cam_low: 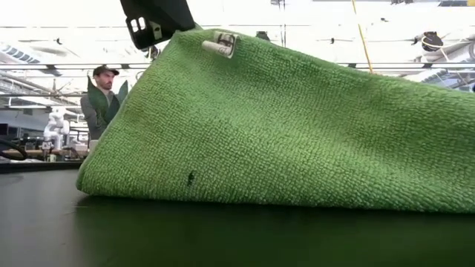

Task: Fold microfiber towels
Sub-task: Fold the green microfiber towel

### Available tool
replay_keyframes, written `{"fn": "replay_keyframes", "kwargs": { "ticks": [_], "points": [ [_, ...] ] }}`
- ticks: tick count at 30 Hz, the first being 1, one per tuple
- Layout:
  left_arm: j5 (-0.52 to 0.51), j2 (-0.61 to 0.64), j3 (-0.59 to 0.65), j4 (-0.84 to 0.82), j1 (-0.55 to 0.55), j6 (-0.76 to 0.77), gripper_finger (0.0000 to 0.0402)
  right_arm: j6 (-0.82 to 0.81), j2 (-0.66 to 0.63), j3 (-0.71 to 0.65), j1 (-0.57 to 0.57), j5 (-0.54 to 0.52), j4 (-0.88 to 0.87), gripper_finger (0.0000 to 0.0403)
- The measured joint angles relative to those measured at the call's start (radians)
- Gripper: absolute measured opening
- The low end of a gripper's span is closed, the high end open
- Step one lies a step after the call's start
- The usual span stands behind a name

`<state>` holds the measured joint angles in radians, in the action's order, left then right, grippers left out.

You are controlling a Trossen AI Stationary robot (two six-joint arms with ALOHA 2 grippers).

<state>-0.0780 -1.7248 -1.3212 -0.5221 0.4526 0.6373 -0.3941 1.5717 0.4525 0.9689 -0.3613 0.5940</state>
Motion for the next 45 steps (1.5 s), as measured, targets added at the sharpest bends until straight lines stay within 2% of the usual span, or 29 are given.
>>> {"fn": "replay_keyframes", "kwargs": {
  "ticks": [6,11,15,21,24,27,32,36,41,45],
  "points": [
    [0.008,0.000,0.000,0.000,-0.001,0.004,0.0000,-0.086,0.024,0.000,0.008,-0.004,0.005,0.0161],
    [0.009,0.000,0.000,0.000,-0.001,0.004,0.0000,-0.092,0.047,0.000,0.022,-0.004,0.016,0.0138],
    [0.009,0.000,0.000,0.000,-0.001,0.005,0.0000,-0.092,0.056,0.000,0.018,-0.009,0.016,0.0098],
    [0.009,0.000,0.000,0.001,-0.001,0.012,0.0000,-0.153,0.050,0.000,-0.002,0.007,0.007,0.0010],
    [0.015,0.000,0.000,0.017,-0.001,0.024,0.0000,-0.212,0.003,0.000,-0.012,0.073,-0.011,0.0005],
    [0.044,0.000,0.000,0.092,0.005,0.051,0.0000,-0.361,-0.088,-0.001,-0.013,0.133,-0.058,0.0002],
    [0.053,0.000,0.000,0.184,0.048,0.116,0.0000,-0.639,-0.266,0.019,-0.015,0.154,-0.095,0.0001],
    [0.028,0.000,0.000,0.173,0.097,0.211,0.0000,-0.710,-0.335,0.088,-0.046,0.159,-0.219,0.0001],
    [-0.130,0.003,0.000,0.015,0.142,0.332,0.0000,-0.754,-0.343,0.124,-0.180,0.210,-0.451,0.0001],
    [-0.197,0.003,0.000,-0.194,0.088,0.359,0.0000,-0.706,-0.343,0.123,-0.335,0.236,-0.613,0.0001]
  ]
}}
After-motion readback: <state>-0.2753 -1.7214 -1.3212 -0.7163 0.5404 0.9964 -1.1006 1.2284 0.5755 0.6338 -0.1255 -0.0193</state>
